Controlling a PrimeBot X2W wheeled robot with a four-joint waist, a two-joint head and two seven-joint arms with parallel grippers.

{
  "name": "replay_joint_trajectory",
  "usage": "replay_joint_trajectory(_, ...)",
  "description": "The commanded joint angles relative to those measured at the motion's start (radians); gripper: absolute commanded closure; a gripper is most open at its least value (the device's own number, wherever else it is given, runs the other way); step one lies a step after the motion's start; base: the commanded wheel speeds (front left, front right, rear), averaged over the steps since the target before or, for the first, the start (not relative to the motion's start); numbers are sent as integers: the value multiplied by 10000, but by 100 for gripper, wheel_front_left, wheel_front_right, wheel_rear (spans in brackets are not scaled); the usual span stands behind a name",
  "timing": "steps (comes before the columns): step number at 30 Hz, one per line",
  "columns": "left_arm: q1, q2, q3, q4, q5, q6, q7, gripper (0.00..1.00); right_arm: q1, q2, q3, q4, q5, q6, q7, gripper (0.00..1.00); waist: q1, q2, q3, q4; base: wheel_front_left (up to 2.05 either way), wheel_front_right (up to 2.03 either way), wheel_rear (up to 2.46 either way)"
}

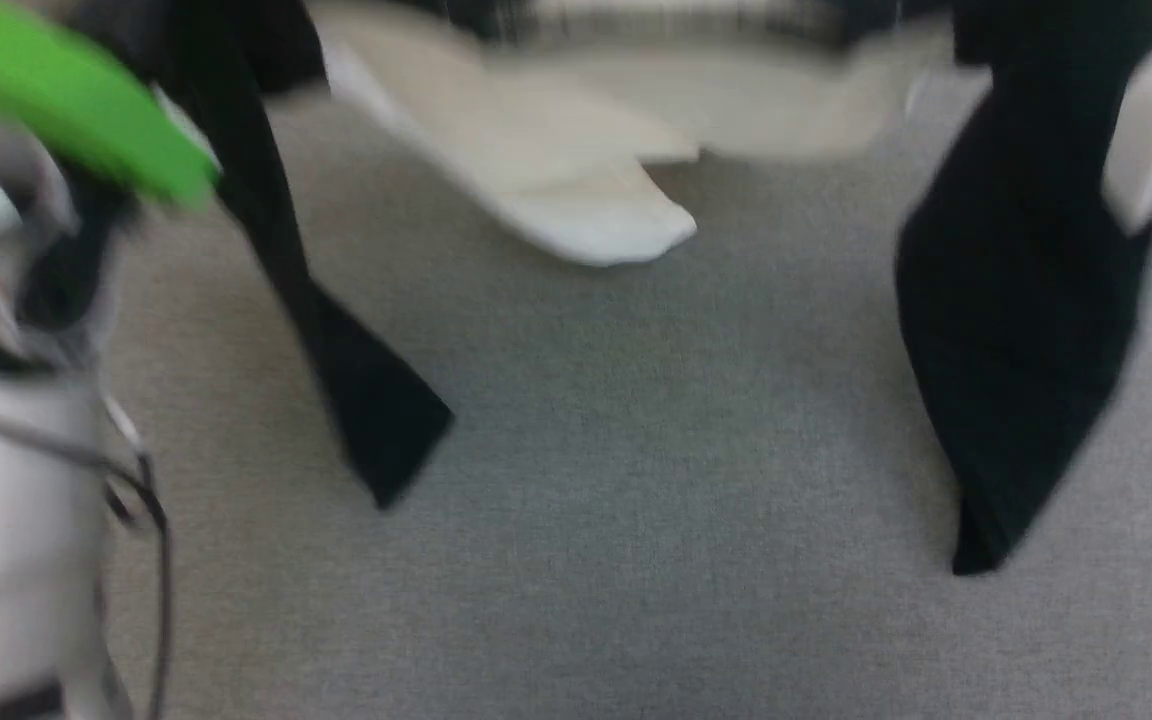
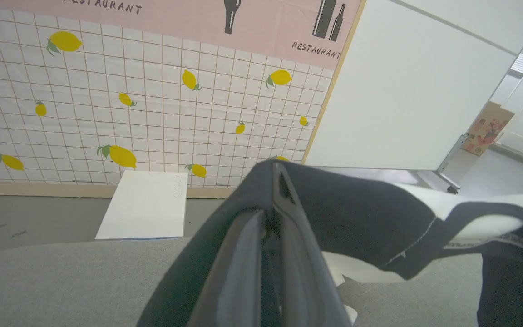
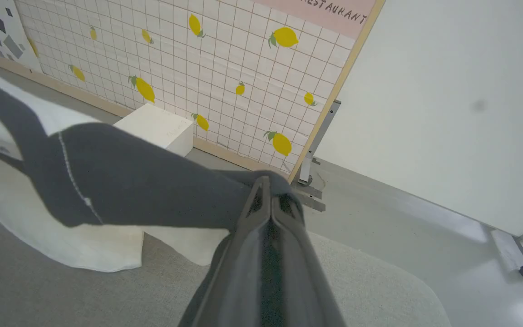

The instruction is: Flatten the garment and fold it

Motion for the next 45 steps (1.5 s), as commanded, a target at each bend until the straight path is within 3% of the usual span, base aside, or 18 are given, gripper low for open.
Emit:
replay_joint_trajectory(1, -749, 214, -23, 303, 366, 77, -8, 100, -770, -129, 205, 381, -122, -15, -58, 100, -1, 0, 1203, -537, 0, 0, 0)
replay_joint_trajectory(5, -2936, 682, -188, 1334, 1386, 189, -335, 100, -3211, -316, 772, 1877, -397, -15, -607, 100, -1, 0, 2003, -862, 0, 0, 0)
replay_joint_trajectory(10, -5234, 890, -210, 2597, 2393, 375, -1752, 100, -5668, 149, 472, 3615, -815, -15, -2012, 100, -1, 0, 2657, -1121, 0, 0, 0)
replay_joint_trajectory(16, -6904, 743, 65, 3679, 2609, 568, -3388, 100, -7621, 782, -410, 4904, -1507, -15, -3939, 100, -1, 0, 2894, -1266, 0, 0, 0)
replay_joint_trajectory(21, -7103, 471, 181, 4414, 2304, 519, -3861, 100, -8177, 856, -492, 5805, -1801, -15, -5021, 100, -1, 0, 2889, -1208, 0, 0, 0)
replay_joint_trajectory(25, -6219, 355, -59, 5114, 2100, 207, -3632, 100, -7501, 783, -146, 6438, -1560, -15, -5098, 100, -1, 0, 2831, -1088, 0, 0, 0)
replay_joint_trajectory(33, -3369, 426, -633, 6060, 1598, -512, -2298, 100, -4413, 307, 876, 6656, -18, -15, -4568, 100, -1, 0, 1930, -888, 0, 0, 0)
replay_joint_trajectory(39, -446, 466, -934, 5341, 1047, -699, -1158, 100, -1086, -117, 940, 5189, 1231, -15, -3674, 100, -1, 0, 742, -724, 0, 0, 0)
replay_joint_trajectory(45, 2823, 386, -1016, 3567, 413, -491, -287, 100, 2788, 86, -178, 2814, 1605, -15, -2948, 100, -1, 0, -249, -591, 0, 0, 0)
